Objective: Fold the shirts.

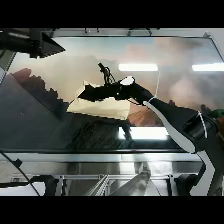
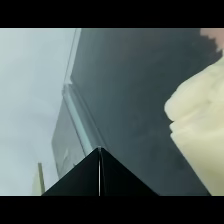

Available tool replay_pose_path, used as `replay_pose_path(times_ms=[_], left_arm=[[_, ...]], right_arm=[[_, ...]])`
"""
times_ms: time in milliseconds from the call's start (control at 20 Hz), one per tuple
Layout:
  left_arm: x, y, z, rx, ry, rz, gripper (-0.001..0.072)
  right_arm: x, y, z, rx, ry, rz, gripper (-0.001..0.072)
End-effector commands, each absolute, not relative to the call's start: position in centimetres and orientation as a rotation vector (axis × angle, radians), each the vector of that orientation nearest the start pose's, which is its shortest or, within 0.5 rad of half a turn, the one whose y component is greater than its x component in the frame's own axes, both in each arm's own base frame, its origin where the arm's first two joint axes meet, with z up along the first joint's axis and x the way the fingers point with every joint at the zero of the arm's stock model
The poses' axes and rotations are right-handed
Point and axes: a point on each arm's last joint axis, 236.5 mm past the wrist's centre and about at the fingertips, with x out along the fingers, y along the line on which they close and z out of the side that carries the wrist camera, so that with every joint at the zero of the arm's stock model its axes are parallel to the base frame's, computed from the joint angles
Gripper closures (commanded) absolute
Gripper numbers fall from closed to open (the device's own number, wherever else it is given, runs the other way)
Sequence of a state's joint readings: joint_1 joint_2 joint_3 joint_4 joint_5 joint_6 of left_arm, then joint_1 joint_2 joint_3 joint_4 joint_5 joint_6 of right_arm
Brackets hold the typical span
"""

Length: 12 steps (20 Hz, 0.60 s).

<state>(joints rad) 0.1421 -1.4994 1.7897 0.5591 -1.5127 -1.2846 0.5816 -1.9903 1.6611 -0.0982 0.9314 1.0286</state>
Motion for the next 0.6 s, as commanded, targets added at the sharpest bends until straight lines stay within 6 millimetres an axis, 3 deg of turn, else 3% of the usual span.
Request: replay_pose_path(times_ms=[0,100,250,350,450,500,550], left_arm=[[42.4,-12.3,21.5,-0.505,0.912,-0.822,0.0688],[41.9,-12.6,20.2,-0.511,0.94,-0.832,0.0688],[40.7,-13.3,18.2,-0.514,1.0,-0.864,0.0688],[40.3,-13.7,17.1,-0.522,1.029,-0.874,0.0688],[40.2,-13.8,16.3,-0.537,1.045,-0.871,0.0688],[40.1,-13.8,16.0,-0.545,1.051,-0.869,0.0688],[40.0,-13.8,15.8,-0.548,1.058,-0.869,0.0688]], right_arm=[[38.5,46.4,6.9,0.761,1.137,1.291,0.0701],[39.8,41.4,7.6,0.711,1.223,1.201,0.0702],[39.5,32.8,6.5,0.536,1.367,1.029,0.0703],[39.8,27.0,4.6,0.412,1.41,0.859,0.0702],[40.6,21.5,1.5,0.299,1.438,0.66,0.07],[40.6,19.1,-0.5,0.279,1.485,0.546,0.0595],[40.8,17.3,-2.4,0.29,1.521,0.441,0.0207]])
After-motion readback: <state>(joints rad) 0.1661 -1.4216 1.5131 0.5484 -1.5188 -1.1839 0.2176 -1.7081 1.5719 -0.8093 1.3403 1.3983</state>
